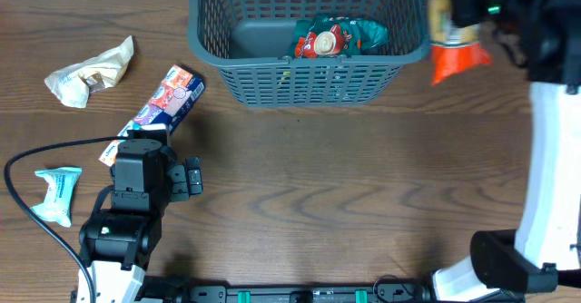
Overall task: Pack container
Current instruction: 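Carry the pasta packet into the basket and release it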
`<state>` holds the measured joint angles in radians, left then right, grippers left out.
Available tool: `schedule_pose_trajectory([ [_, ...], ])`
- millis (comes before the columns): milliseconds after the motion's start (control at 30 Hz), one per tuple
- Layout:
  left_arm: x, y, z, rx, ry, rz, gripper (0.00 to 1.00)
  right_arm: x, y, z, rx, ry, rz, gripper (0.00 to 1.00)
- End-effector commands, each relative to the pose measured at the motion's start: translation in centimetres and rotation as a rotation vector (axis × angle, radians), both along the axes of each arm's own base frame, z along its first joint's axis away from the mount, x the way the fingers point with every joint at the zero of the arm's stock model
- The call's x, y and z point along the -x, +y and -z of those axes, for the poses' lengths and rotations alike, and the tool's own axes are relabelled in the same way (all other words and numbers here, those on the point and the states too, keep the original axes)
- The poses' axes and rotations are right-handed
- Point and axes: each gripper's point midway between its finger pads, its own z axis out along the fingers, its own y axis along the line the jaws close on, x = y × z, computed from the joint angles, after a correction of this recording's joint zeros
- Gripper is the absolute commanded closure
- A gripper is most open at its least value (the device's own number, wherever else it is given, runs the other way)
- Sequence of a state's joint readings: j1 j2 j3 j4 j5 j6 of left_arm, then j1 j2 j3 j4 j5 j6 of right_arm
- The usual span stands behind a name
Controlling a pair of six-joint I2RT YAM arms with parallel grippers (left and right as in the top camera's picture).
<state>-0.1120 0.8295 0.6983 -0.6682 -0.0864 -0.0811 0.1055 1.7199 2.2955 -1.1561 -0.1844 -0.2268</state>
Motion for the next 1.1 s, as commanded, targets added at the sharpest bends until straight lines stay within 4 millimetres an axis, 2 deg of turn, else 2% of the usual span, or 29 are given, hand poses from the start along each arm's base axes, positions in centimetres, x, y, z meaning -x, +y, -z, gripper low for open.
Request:
schedule_pose_trajectory([
  [0,-0.4,0.3,-1.0,-0.013,-0.026,-0.010,0.01,1.4,5.4,-1.3,0.191,-0.124,-0.282,0.99],
  [133,-0.4,0.3,-1.0,-0.013,-0.026,-0.010,0.01,1.4,9.9,-0.3,0.293,-0.174,-0.451,0.99],
  [200,-0.4,0.3,-1.0,-0.013,-0.026,-0.010,0.01,0.9,11.2,0.9,0.317,-0.167,-0.494,0.99],
  [433,-0.4,0.3,-1.0,-0.013,-0.026,-0.010,0.02,-2.8,14.8,8.3,0.377,-0.055,-0.599,0.99],
  [533,-0.4,0.3,-1.0,-0.013,-0.026,-0.010,0.02,-4.2,15.7,10.5,0.376,-0.031,-0.610,0.99],
  [667,-0.4,0.3,-1.0,-0.013,-0.026,-0.011,0.01,-5.5,16.6,12.4,0.382,-0.020,-0.623,0.99],
  [900,-0.4,0.3,-1.0,-0.013,-0.026,-0.011,0.01,-6.5,17.3,14.4,0.392,-0.004,-0.641,0.99],
  [1067,-0.4,0.3,-1.0,-0.013,-0.026,-0.010,0.02,-6.4,17.9,15.5,0.371,0.020,-0.670,0.99],
])
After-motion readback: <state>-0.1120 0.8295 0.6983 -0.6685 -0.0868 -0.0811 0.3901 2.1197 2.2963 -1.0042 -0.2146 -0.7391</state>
